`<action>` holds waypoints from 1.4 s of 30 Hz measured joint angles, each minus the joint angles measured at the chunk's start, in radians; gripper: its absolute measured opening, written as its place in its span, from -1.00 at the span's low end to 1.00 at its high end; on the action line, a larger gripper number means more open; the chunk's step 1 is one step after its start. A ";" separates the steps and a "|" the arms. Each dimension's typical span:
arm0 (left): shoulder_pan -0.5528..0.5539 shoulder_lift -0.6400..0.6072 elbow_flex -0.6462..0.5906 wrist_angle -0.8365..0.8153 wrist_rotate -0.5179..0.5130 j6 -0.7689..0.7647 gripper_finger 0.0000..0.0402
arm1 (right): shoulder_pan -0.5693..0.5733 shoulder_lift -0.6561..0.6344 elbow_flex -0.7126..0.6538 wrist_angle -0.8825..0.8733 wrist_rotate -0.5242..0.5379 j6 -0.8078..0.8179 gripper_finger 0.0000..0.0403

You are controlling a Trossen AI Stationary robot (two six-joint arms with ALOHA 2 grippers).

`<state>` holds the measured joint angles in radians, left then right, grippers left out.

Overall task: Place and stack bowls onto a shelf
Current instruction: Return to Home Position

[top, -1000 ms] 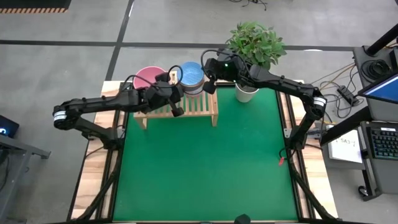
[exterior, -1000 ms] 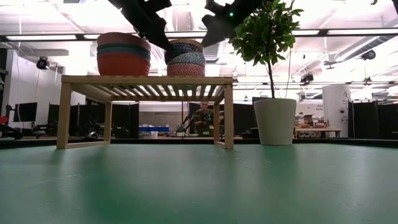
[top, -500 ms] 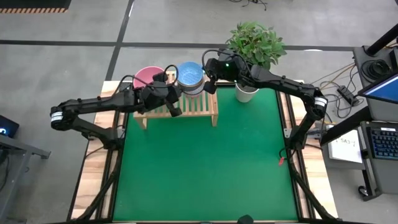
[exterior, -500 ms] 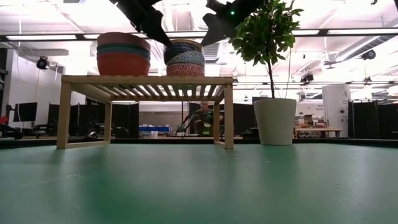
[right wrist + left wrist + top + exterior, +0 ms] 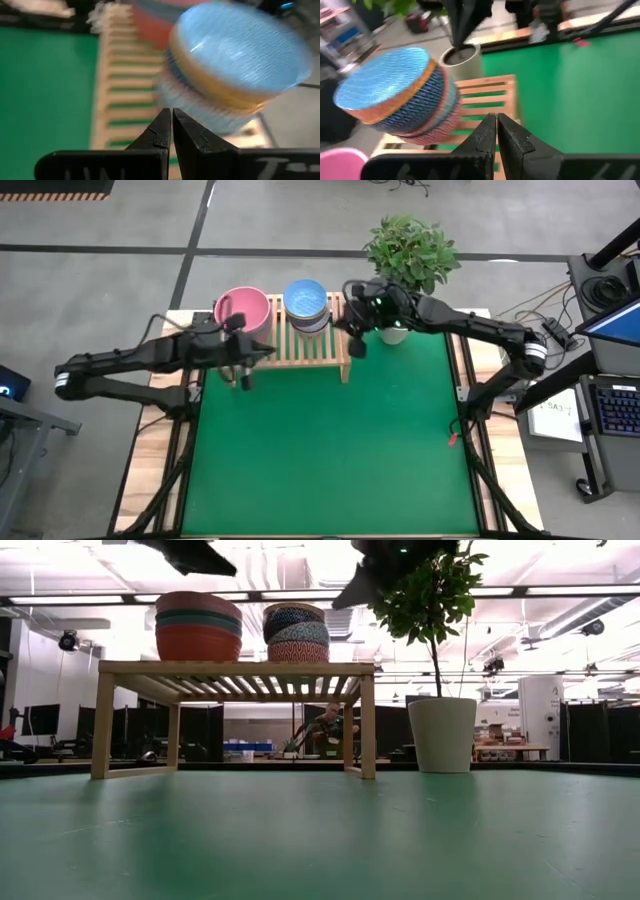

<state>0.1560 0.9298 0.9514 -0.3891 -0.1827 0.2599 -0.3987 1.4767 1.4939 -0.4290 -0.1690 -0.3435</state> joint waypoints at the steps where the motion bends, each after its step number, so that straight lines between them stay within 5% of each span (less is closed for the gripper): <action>1: -0.004 -0.040 -0.029 0.006 0.023 -0.002 -1.00 | 0.008 -0.022 -0.039 -0.001 -0.018 -0.002 -0.96; 7: -0.005 -0.275 -0.216 0.095 0.159 0.036 -1.00 | 0.039 -0.155 -0.333 0.201 -0.205 0.100 -0.96; 17: -0.005 -0.551 -0.444 0.174 0.170 -0.055 -1.00 | 0.043 -0.419 -0.758 0.527 -0.224 0.143 -0.96; 42: -0.005 -0.902 -0.765 0.325 0.242 -0.227 -1.00 | 0.036 -1.018 -1.171 0.566 -0.311 0.130 -0.96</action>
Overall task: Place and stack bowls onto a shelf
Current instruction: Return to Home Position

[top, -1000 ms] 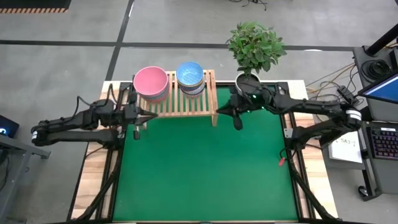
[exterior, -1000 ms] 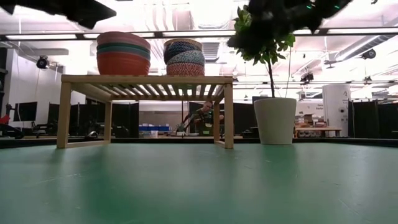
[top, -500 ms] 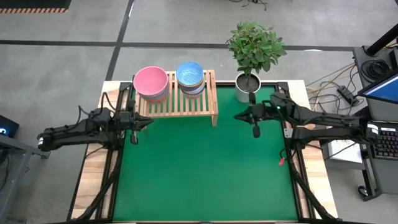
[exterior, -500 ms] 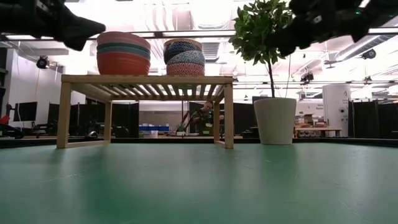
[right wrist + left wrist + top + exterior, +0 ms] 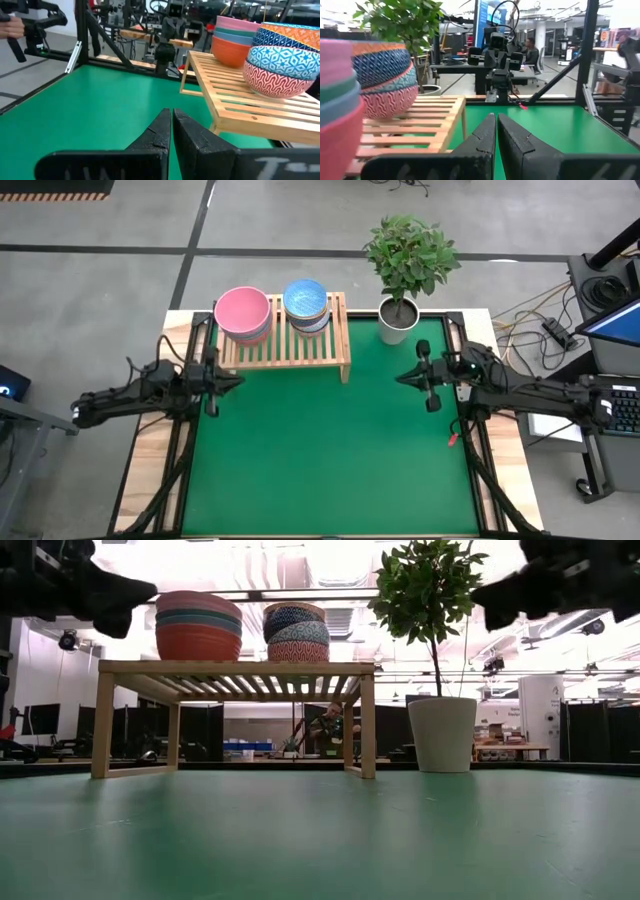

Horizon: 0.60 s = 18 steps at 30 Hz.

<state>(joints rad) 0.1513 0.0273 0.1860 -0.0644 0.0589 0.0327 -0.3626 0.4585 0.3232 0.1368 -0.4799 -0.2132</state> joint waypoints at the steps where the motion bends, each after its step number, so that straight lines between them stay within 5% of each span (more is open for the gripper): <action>1: 0.000 -0.011 -0.011 0.000 0.005 -0.007 -1.00 | 0.000 -0.025 -0.015 0.000 0.000 0.004 -0.96; 18: 0.000 -0.028 -0.114 0.053 0.051 -0.046 -1.00 | 0.000 -0.451 -0.154 -0.181 -0.028 0.037 -0.96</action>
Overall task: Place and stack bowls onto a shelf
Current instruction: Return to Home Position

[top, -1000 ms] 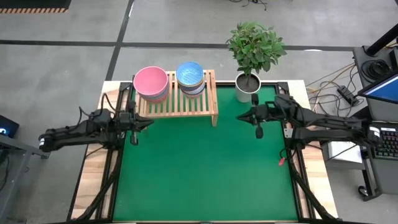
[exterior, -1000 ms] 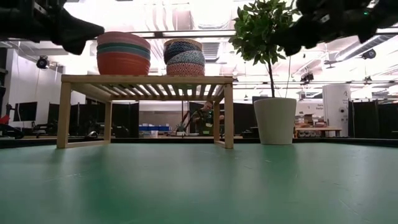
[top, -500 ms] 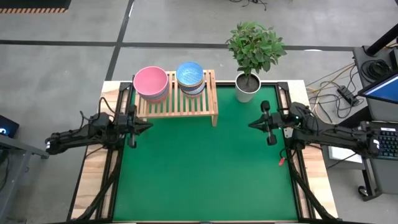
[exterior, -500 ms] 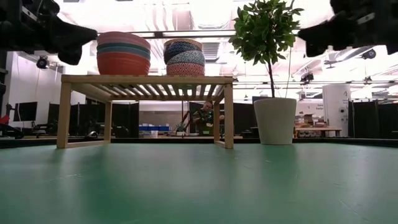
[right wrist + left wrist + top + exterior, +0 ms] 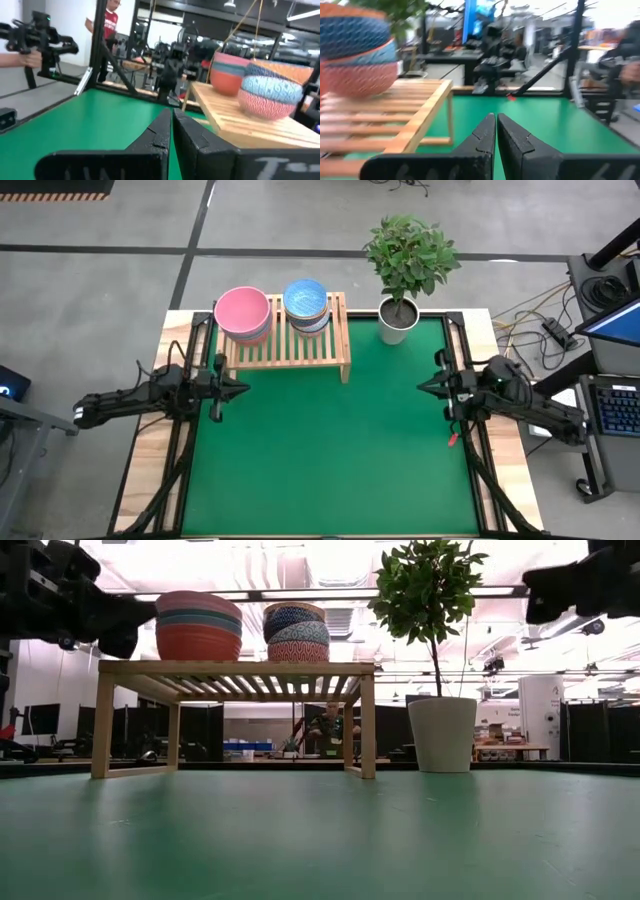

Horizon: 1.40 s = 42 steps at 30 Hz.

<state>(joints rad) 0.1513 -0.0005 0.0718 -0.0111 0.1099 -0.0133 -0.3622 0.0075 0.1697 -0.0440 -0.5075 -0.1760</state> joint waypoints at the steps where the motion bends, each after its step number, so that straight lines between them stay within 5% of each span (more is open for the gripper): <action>1: 0.000 0.000 -0.007 0.023 0.025 0.006 -1.00 | 0.000 -0.007 -0.002 -0.003 0.002 -0.001 -0.96; 8: 0.000 0.003 -0.062 0.142 0.135 0.037 -1.00 | 0.002 0.002 -0.093 0.047 -0.077 0.022 -0.96; 27: 0.001 0.058 -0.059 0.116 0.123 0.118 -1.00 | 0.002 0.166 -0.158 0.124 -0.094 0.227 -0.96; 42: 0.001 0.060 -0.059 0.121 0.124 0.116 -1.00 | 0.002 0.198 -0.158 0.124 -0.094 0.227 -0.95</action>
